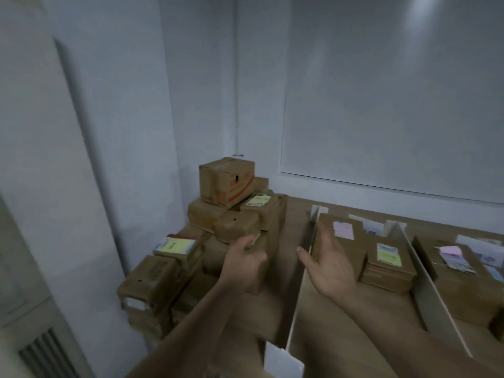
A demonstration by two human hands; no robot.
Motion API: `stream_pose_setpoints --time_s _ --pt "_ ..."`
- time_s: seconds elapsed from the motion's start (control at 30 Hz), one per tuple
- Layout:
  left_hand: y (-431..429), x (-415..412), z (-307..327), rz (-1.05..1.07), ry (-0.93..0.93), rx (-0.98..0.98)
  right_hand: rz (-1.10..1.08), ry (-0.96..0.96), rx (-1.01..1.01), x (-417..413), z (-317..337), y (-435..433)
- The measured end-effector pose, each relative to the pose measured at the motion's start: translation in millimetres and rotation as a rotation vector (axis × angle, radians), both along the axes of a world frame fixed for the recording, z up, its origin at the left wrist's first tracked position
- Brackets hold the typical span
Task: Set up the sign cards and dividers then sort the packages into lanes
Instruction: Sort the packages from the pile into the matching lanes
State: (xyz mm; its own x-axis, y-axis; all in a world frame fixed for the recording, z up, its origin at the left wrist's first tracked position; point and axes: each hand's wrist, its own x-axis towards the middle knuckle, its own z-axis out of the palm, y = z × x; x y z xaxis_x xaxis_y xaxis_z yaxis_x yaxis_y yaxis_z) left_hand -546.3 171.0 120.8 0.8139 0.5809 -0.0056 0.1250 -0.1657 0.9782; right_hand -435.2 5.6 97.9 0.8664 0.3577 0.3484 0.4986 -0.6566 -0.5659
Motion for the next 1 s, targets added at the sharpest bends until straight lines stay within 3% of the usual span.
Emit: stream_pose_setpoints --time_s 0.3,0.73,1.0 --pt "110.2 2.6 -8.0 0.110 0.082 0.139 0.208 0.059 0.066 24.5 -21.4 128.1" --pt "270.4 42.5 -45.4 0.402 0.153 0.008 0.357 0.197 0.002 74.9 -63.3 284.1" --pt "347.8 69.5 -94.7 0.401 0.266 -0.097 0.340 0.389 -0.039 81.8 -102.2 333.7"
